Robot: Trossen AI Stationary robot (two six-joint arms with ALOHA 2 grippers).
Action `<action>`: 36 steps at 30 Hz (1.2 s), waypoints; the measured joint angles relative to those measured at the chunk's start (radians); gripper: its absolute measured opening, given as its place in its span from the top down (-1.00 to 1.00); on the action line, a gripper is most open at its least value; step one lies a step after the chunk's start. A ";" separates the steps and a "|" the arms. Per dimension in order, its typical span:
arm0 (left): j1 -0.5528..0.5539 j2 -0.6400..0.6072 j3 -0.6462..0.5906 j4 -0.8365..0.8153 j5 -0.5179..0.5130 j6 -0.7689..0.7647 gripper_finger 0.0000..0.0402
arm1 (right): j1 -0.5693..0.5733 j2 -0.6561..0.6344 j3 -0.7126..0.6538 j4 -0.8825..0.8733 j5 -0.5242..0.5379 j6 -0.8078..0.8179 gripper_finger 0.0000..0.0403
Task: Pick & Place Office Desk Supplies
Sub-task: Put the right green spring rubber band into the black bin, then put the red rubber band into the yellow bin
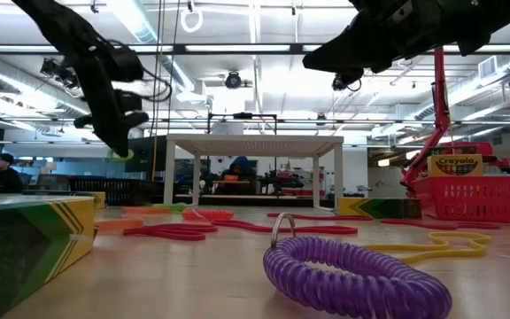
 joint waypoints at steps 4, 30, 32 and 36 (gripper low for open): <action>0.037 0.116 0.059 -0.030 0.011 -0.007 0.84 | 0.000 0.000 0.000 0.000 0.000 0.000 0.93; -0.062 0.070 0.074 -0.083 0.043 0.084 0.49 | 0.000 0.000 0.000 0.000 0.000 0.001 0.92; -0.109 -0.003 0.057 -0.058 0.079 0.078 0.62 | 0.000 0.000 0.000 0.002 0.000 0.002 0.95; -0.211 -0.139 -0.011 0.058 0.170 0.109 0.88 | 0.000 0.000 0.000 0.009 0.000 0.006 0.98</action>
